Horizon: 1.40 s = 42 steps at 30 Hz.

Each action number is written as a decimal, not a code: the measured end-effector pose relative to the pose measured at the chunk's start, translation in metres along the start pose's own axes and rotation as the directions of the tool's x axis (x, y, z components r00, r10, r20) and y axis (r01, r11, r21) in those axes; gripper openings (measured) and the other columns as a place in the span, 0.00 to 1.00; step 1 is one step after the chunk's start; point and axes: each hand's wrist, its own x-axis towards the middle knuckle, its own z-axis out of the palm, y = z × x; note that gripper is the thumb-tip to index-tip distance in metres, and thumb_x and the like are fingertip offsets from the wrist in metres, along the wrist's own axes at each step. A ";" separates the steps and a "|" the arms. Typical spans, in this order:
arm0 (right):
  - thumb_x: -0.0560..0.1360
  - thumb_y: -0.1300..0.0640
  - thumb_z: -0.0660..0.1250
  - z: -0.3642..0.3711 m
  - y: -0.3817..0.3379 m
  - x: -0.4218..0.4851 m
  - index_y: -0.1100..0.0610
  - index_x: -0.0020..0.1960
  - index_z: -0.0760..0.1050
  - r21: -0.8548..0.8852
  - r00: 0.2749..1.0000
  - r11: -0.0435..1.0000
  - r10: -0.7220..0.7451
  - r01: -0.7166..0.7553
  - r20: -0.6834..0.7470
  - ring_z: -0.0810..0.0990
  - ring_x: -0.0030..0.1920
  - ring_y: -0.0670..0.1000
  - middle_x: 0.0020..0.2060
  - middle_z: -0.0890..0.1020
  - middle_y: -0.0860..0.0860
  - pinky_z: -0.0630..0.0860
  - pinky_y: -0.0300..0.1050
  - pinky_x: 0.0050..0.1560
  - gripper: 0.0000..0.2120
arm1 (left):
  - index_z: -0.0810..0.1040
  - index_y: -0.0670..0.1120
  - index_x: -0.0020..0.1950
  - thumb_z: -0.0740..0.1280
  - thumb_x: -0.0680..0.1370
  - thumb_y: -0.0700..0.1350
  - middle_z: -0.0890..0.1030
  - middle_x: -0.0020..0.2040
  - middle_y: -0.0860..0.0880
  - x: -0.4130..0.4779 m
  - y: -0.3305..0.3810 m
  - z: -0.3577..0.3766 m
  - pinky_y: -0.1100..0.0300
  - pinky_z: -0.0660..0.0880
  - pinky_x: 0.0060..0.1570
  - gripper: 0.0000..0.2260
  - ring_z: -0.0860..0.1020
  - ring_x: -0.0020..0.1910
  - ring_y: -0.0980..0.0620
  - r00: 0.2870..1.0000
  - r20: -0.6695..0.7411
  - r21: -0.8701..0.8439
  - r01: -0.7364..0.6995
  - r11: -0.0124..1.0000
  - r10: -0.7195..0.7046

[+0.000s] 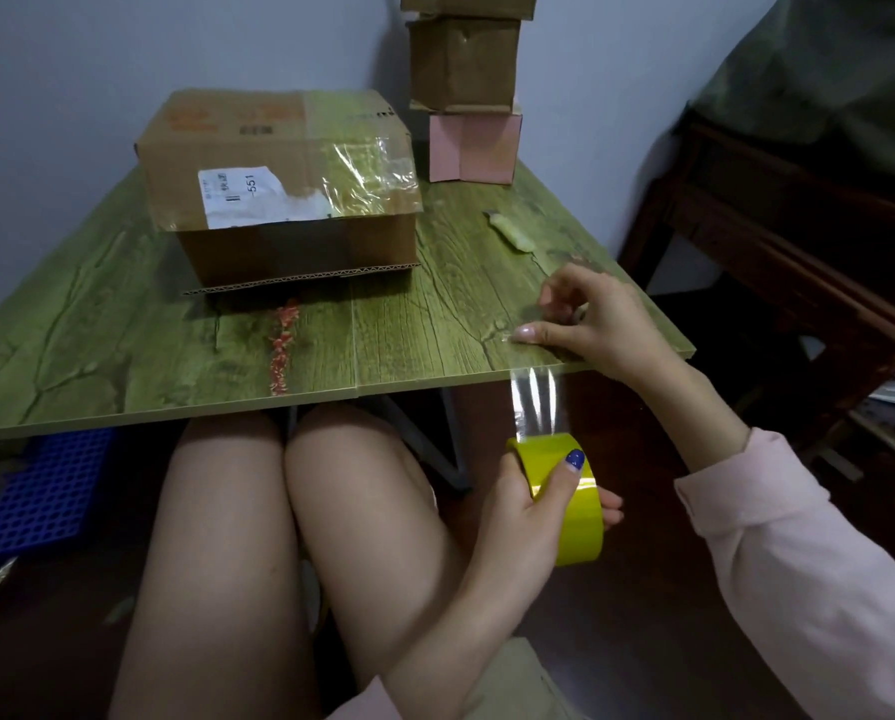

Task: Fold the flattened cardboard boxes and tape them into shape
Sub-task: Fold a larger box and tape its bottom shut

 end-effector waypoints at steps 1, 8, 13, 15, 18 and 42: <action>0.62 0.45 0.77 0.001 0.002 0.001 0.55 0.41 0.75 -0.007 1.000 1.000 0.014 -0.014 -0.026 0.72 0.36 0.46 0.34 0.77 0.49 0.68 0.38 0.37 0.18 | 0.68 0.39 0.54 0.59 0.81 0.41 0.83 0.33 0.46 0.001 -0.001 0.000 0.59 0.79 0.35 0.05 0.82 0.32 0.51 1.000 -0.005 -0.010 0.008 1.000 -0.008; 0.58 0.37 0.74 0.008 -0.002 -0.001 0.54 0.42 0.76 -0.008 0.995 0.999 0.035 -0.034 0.092 0.69 0.36 0.43 0.35 0.72 0.44 0.66 0.33 0.38 0.24 | 0.69 0.42 0.53 0.59 0.81 0.42 0.83 0.33 0.47 0.006 -0.006 -0.005 0.58 0.78 0.35 0.04 0.82 0.33 0.51 0.998 -0.028 -0.007 0.050 0.999 -0.050; 0.60 0.41 0.72 -0.008 0.008 0.002 0.50 0.42 0.77 0.109 0.968 0.994 -0.003 -0.025 0.250 0.69 0.37 0.40 0.39 0.73 0.47 0.65 0.27 0.42 0.16 | 0.69 0.43 0.52 0.59 0.81 0.42 0.83 0.32 0.47 0.006 -0.004 -0.009 0.59 0.78 0.34 0.03 0.82 0.32 0.51 0.998 -0.035 0.003 0.054 0.999 -0.054; 0.63 0.46 0.72 -0.015 0.009 0.002 0.50 0.45 0.78 0.087 0.947 0.996 -0.038 0.011 0.318 0.72 0.42 0.39 0.44 0.76 0.50 0.64 0.22 0.48 0.13 | 0.69 0.43 0.53 0.59 0.81 0.42 0.83 0.32 0.47 0.006 -0.004 -0.010 0.60 0.78 0.34 0.03 0.82 0.32 0.52 0.998 -0.023 0.014 0.053 0.998 -0.053; 0.66 0.56 0.72 -0.027 0.007 0.000 0.54 0.49 0.79 0.184 0.912 0.981 -0.018 -0.063 0.409 0.77 0.50 0.39 0.52 0.80 0.52 0.70 0.26 0.54 0.12 | 0.70 0.44 0.54 0.60 0.81 0.43 0.83 0.33 0.50 0.008 -0.010 -0.014 0.63 0.76 0.36 0.04 0.81 0.36 0.57 1.000 -0.020 0.133 -0.008 0.991 0.011; 0.73 0.65 0.69 0.014 0.003 0.118 0.66 0.49 0.80 -0.383 0.989 0.914 0.148 -0.135 0.003 0.80 0.48 0.60 0.47 0.82 0.63 0.77 0.49 0.47 0.07 | 0.78 0.42 0.38 0.62 0.79 0.50 0.83 0.34 0.40 0.005 -0.041 -0.024 0.55 0.79 0.36 0.15 0.81 0.32 0.45 0.965 -0.192 0.256 0.223 0.941 -0.176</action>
